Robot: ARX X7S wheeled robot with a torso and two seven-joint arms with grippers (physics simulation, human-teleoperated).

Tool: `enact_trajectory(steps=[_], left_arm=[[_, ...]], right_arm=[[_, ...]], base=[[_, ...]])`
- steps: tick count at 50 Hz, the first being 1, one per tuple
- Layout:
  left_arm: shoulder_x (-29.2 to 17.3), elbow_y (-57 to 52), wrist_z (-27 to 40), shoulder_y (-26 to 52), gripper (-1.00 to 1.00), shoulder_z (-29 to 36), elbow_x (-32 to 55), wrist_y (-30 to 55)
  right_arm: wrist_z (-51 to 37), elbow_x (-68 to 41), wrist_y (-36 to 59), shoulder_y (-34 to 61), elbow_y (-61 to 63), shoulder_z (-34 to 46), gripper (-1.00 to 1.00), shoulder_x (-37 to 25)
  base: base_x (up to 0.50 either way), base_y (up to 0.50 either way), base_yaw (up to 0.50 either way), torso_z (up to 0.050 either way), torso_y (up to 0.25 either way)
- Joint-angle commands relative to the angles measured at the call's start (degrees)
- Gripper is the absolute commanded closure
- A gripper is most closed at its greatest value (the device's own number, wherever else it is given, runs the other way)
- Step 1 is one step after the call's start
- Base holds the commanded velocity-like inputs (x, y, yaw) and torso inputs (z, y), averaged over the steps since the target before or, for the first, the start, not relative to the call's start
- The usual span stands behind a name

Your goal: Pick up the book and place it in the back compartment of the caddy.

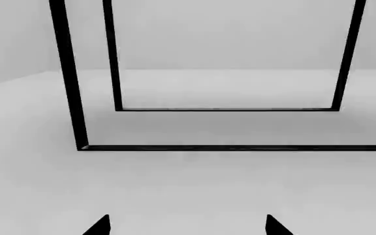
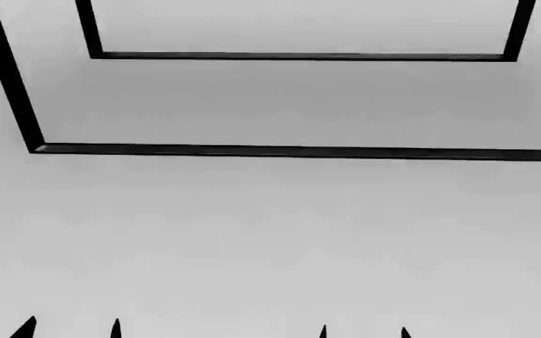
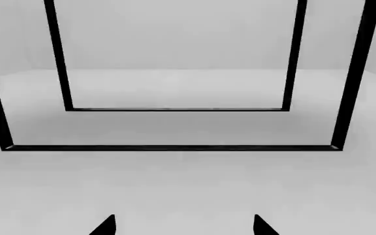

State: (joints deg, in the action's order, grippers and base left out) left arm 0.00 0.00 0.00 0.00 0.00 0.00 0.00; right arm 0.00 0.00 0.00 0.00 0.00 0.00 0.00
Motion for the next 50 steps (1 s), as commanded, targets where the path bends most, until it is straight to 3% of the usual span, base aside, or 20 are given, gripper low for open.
enact_trajectory(steps=[1,5,26,28,30,35,38,50], left_arm=[[-0.57,0.0,0.64,0.0,-1.0,0.64,0.56,0.0],[-1.49,0.13,3.34,-0.28,-1.0,2.52,-2.08,-0.33],[-3.78,0.35,4.24,-0.12,-1.0,4.93,2.28,-0.83],[-3.95,-0.32,3.61,0.01,-1.0,5.19,3.39,-0.04],[-2.85,-0.52,4.16,-0.86,-1.0,3.47,6.26,-4.82],[-4.03,-2.63,5.6,0.28,-1.0,5.79,3.14,-0.55],[-4.5,-3.83,6.19,-0.03,-1.0,6.55,1.78,-4.48],[-5.4,-12.35,6.94,2.65,-1.0,7.32,3.42,5.32]], right_arm=[[0.0,-0.54,0.0,0.0,0.0,0.0,-1.0,-0.54],[-1.7,-1.4,-0.34,-0.21,0.4,1.79,-1.0,-1.37],[-3.71,-5.44,-1.37,-0.49,1.22,4.35,-1.0,-3.75],[-3.53,-6.11,0.79,-0.37,3.47,4.65,-1.0,-4.2],[-3.72,-5.76,3.55,-0.3,7.14,5.3,-1.0,-4.88],[-4.13,-6.63,8.25,0.02,15.27,5.44,-1.0,-6.21],[-4.49,-6.56,12.01,1.33,20.06,5.84,-1.0,-7.13],[-5.38,-7.45,18.02,4.28,27.77,6.42,-1.0,-8.5]], base=[[0.0,0.0,0.0,0.0,0.0],[0.0,0.0,0.0,0.0,0.0],[0.0,0.0,0.0,0.0,0.0],[0.0,0.0,0.0,0.0,0.0],[0.0,0.0,0.0,0.0,0.0],[0.0,0.0,0.0,0.0,0.0],[0.0,0.0,0.0,0.0,0.0],[0.0,0.0,0.0,0.05,0.0]])
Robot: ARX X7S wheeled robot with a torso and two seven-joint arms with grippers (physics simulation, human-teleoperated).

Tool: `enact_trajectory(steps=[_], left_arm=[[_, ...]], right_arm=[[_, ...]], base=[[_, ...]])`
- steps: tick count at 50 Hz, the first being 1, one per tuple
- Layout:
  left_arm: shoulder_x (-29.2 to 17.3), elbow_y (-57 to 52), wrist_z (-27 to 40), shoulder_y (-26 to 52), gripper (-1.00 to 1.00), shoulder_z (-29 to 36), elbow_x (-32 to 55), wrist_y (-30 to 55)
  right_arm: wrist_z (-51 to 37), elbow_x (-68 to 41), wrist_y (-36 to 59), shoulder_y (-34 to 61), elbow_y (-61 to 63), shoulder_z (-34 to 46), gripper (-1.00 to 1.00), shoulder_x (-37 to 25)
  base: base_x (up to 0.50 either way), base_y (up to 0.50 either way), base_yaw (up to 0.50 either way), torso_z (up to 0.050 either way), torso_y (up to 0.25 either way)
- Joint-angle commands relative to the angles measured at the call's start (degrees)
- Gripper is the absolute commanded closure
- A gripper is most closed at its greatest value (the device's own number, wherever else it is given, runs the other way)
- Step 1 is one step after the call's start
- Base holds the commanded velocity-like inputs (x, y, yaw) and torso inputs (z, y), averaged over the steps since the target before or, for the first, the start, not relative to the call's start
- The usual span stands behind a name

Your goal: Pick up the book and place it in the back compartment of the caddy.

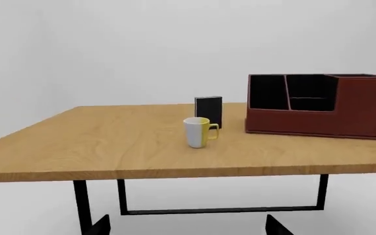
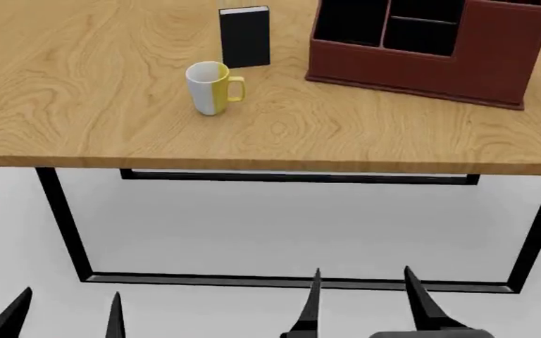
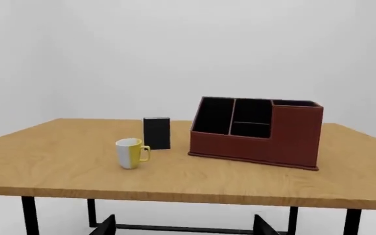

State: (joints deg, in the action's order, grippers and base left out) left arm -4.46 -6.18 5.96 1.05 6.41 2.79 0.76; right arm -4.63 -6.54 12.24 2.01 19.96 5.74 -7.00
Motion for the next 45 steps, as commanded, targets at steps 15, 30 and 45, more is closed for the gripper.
enact_trajectory(steps=[15,30,45], left_arm=[[-2.51,-9.32,2.24,6.15,-1.0,1.64,1.0,11.54],[-3.58,-8.54,1.86,8.0,-1.0,2.0,2.74,11.85],[-4.07,-8.23,3.12,7.59,-1.0,2.94,2.32,10.97]], right_arm=[[-0.75,-2.06,8.62,5.43,8.52,0.76,-1.0,-2.9],[-1.4,-2.96,8.53,6.84,7.62,0.03,-1.0,-3.81],[-4.48,-0.18,11.14,6.07,8.98,1.6,-1.0,-5.25]], base=[[0.0,0.0,0.0,0.05,0.0],[0.0,0.0,0.0,0.05,0.0],[0.0,0.0,0.0,0.028,0.0]])
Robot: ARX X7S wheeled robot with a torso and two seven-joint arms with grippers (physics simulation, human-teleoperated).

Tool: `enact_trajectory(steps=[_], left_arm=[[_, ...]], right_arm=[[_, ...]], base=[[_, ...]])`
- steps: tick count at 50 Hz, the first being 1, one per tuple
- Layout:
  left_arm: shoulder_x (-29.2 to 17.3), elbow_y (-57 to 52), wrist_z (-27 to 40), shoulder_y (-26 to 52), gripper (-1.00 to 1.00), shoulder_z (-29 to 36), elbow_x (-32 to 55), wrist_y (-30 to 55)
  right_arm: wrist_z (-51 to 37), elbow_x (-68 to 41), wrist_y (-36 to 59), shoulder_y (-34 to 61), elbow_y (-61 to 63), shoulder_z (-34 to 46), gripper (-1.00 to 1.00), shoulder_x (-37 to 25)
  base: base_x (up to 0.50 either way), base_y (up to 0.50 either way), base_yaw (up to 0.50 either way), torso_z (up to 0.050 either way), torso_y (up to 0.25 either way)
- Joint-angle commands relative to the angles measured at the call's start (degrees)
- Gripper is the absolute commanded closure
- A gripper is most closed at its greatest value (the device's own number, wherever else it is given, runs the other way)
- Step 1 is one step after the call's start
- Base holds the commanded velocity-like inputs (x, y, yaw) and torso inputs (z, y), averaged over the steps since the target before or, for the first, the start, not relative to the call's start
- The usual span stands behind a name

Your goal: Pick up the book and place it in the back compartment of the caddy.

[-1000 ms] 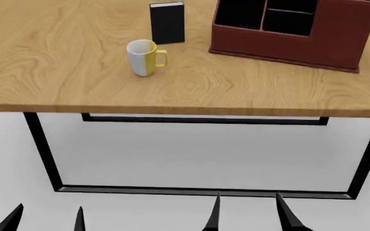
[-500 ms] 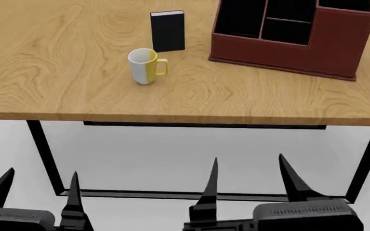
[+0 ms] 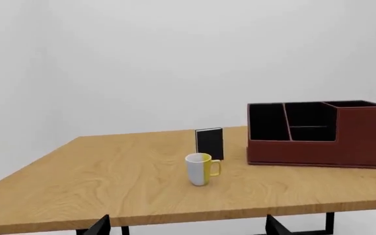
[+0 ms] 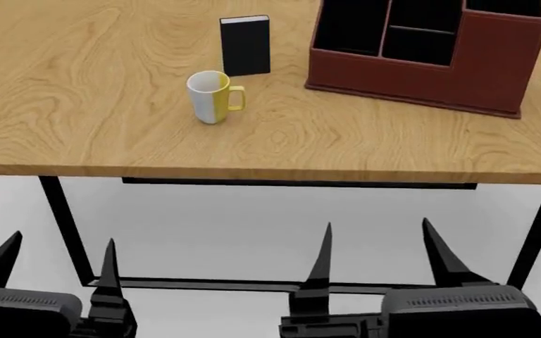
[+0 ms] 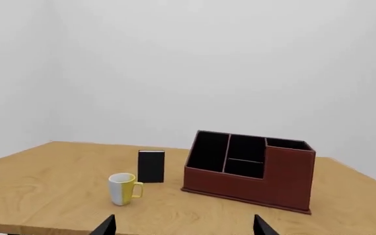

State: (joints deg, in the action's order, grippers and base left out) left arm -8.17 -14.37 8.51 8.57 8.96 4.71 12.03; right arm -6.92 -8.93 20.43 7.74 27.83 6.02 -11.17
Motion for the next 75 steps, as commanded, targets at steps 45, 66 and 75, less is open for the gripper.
enact_trajectory(steps=[45,66,75], left_arm=[[-1.88,0.92,4.02,1.49,-1.0,1.57,0.1,-0.06],[-2.65,0.37,4.93,1.23,-1.0,2.89,-0.33,-0.16],[-2.96,0.17,5.62,1.18,-1.0,2.97,-0.61,-1.34]], right_arm=[[-3.6,-0.84,-0.42,-0.3,0.97,0.19,-1.0,-1.66],[-4.16,-0.48,0.53,-0.05,1.19,1.53,-1.0,-2.7],[-4.03,-0.48,0.47,0.35,0.89,2.29,-1.0,-3.09]], base=[[0.0,0.0,-0.4,0.0,0.0],[0.04,-0.01,-0.17,0.0,0.0],[0.48,-0.13,0.0,0.0,0.0]])
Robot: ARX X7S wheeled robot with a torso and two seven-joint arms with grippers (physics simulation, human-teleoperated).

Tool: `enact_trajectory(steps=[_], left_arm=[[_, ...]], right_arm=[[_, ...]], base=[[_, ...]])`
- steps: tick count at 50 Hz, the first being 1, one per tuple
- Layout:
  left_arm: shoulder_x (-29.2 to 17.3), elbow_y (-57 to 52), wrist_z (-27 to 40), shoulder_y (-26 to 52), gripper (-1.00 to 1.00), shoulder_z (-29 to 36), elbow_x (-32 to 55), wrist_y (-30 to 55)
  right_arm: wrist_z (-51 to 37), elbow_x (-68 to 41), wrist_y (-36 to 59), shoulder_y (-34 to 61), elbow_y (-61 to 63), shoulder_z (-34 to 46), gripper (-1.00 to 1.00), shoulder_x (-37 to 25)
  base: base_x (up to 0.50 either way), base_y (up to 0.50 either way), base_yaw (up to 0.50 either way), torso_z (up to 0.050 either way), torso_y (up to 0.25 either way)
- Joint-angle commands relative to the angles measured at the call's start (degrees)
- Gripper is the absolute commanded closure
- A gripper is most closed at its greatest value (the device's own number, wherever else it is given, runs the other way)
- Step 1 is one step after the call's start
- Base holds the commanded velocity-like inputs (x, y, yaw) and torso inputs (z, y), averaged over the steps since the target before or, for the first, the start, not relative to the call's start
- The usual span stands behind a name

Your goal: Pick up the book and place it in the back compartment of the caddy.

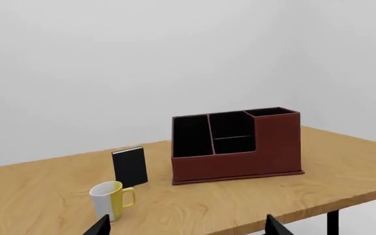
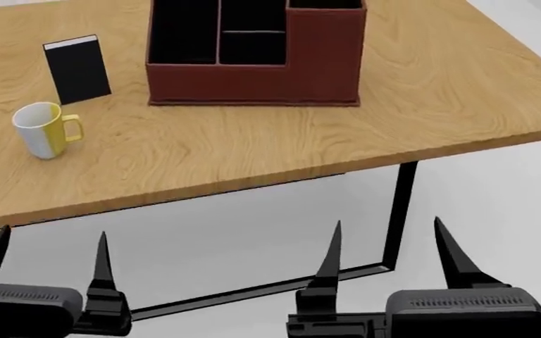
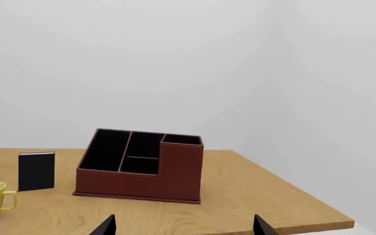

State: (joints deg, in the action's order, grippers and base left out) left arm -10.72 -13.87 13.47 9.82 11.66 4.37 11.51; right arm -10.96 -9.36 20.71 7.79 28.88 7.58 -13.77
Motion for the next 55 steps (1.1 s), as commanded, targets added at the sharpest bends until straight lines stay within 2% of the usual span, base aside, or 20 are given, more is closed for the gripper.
enact_trajectory(steps=[1,19,55], left_arm=[[-0.4,-0.36,0.84,0.01,-1.0,0.26,-0.33,-0.69],[-1.1,-1.71,1.48,0.32,-1.0,-0.49,1.11,0.38],[-2.31,-1.92,2.26,0.53,-1.0,-0.3,2.21,0.53]], right_arm=[[-0.07,0.02,0.39,0.37,-0.09,0.82,-1.0,-0.53],[-1.39,0.52,3.15,1.15,4.46,1.93,-1.0,-1.34],[-1.2,0.19,2.18,1.61,4.25,3.83,-1.0,-2.5]], base=[[0.48,-0.13,0.0,0.0,0.0],[0.48,-0.13,0.0,0.0,0.0],[0.5,-0.06,0.0,0.0,0.001]])
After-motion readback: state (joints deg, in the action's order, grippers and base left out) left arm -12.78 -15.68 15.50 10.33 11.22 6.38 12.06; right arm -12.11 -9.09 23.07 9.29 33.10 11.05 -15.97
